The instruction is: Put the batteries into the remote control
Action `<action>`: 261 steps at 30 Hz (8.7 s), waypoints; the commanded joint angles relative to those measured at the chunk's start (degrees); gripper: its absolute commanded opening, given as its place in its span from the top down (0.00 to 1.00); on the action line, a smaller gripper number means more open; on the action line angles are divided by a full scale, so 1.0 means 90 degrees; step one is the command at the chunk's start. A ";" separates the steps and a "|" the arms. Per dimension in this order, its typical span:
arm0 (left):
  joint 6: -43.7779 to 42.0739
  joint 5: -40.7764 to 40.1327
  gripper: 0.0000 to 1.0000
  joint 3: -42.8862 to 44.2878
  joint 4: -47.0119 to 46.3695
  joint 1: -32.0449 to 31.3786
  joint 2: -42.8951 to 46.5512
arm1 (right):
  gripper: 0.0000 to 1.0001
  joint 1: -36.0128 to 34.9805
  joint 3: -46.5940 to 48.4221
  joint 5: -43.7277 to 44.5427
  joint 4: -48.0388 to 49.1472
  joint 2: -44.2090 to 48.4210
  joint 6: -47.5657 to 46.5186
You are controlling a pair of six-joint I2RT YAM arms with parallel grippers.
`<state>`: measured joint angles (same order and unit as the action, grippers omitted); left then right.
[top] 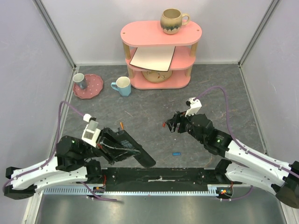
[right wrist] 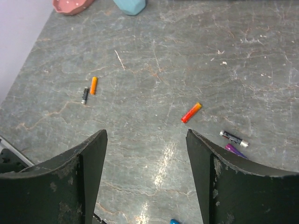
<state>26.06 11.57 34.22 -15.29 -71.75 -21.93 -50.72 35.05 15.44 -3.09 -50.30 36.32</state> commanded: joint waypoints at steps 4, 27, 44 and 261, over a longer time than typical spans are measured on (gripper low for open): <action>0.0063 0.2483 0.98 0.0934 0.0371 0.0003 -0.0864 | 0.24 0.0020 0.0110 0.0345 -0.0076 -0.0231 0.0047; -0.0103 0.2132 0.98 0.0768 0.0263 0.0003 -0.0581 | 0.25 0.0020 0.0100 0.0423 -0.0164 -0.0221 0.0213; 0.0999 -0.2864 0.98 -0.0793 0.0263 0.0003 -0.0775 | 0.23 0.0030 0.0090 0.0452 -0.0067 -0.0494 0.0759; -0.1744 -0.8542 0.98 -0.2259 -0.5635 -0.0017 -0.6479 | 0.24 0.0118 0.1408 -0.1755 -0.0417 -0.4206 0.1210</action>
<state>8.51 -64.82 12.01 -64.31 -71.29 -82.37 -49.34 45.17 -2.52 -2.33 -92.14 48.93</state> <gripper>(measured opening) 0.223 0.753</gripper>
